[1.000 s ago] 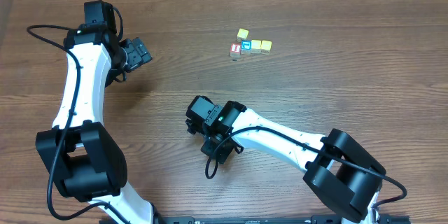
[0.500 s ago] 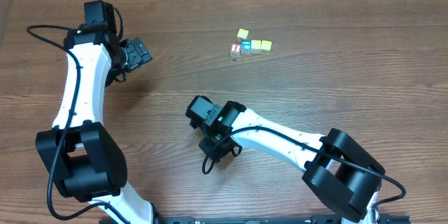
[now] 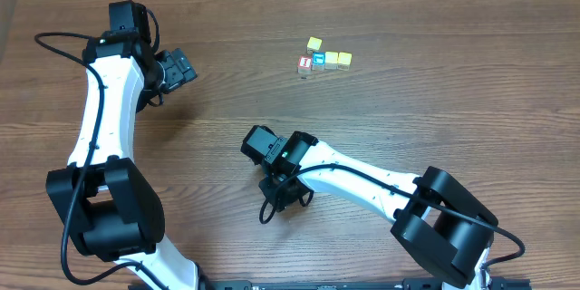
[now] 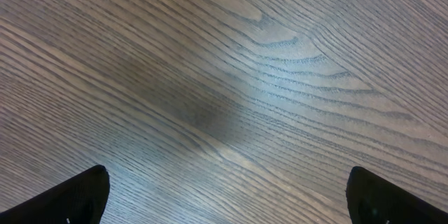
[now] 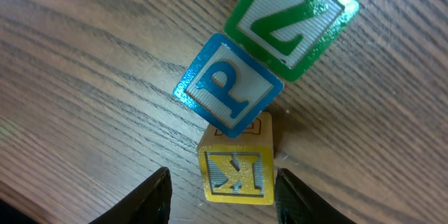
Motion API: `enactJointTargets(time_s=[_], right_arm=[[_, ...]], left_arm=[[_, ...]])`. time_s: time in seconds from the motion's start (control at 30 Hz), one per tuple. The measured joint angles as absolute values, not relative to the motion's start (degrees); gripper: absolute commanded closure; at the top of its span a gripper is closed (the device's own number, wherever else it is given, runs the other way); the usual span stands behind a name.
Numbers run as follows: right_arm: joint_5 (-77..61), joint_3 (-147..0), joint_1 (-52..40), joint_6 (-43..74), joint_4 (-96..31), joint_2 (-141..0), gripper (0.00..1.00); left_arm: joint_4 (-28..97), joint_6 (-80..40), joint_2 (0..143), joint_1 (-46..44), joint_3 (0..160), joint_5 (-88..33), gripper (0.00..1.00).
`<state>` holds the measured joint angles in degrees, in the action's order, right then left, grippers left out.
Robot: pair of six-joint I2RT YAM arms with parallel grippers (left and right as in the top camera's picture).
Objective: Flip 5 blocks
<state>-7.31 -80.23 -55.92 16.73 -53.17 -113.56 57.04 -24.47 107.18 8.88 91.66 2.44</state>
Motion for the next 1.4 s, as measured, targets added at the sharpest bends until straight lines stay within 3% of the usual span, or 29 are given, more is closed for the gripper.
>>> enactJointTargets(time_s=[0.2,1.4], right_arm=[[-7.3,-80.2,-55.9,20.5,-53.2,-113.6,0.58],[-8.3,-80.2,-55.9,37.5,-49.7,-113.8,0.6]], left_arm=[[57.0,-24.5,107.2,8.9,91.7,2.4,0.0],[57.0,-24.5,107.2,8.9,91.7,2.4,0.0]])
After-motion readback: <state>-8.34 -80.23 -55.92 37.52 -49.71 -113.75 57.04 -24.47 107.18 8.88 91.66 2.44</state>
